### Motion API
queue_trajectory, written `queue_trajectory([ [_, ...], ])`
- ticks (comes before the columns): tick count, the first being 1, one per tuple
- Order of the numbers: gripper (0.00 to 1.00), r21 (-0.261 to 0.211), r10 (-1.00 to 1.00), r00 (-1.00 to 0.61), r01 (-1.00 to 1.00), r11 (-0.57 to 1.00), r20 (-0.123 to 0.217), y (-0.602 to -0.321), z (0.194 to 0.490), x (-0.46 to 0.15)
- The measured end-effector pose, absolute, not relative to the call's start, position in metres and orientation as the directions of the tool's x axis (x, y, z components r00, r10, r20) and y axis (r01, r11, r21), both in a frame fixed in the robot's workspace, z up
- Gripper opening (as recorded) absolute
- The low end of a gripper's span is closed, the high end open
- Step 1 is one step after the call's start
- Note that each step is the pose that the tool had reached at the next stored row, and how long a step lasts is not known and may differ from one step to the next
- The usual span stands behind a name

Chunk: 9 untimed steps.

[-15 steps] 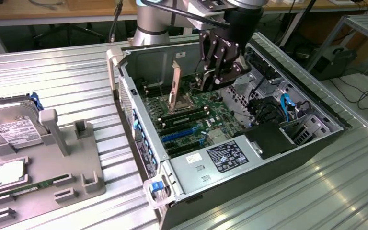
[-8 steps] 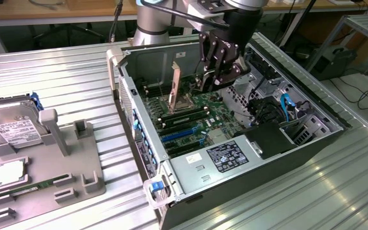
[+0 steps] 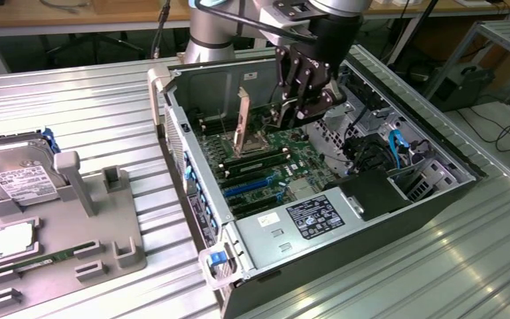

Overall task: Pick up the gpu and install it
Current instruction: 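Insert the gpu into the slot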

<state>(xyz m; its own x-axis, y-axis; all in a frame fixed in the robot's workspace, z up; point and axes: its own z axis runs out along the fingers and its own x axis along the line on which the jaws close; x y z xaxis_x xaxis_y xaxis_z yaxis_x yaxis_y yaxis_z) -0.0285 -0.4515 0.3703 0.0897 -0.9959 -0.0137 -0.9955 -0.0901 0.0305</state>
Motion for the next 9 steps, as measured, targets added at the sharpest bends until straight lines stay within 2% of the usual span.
queue_trajectory([
  [9, 0.27, 0.031, -0.996, 0.09, -0.995, -0.09, -0.014, -0.4515, 0.3671, -0.0285],
])
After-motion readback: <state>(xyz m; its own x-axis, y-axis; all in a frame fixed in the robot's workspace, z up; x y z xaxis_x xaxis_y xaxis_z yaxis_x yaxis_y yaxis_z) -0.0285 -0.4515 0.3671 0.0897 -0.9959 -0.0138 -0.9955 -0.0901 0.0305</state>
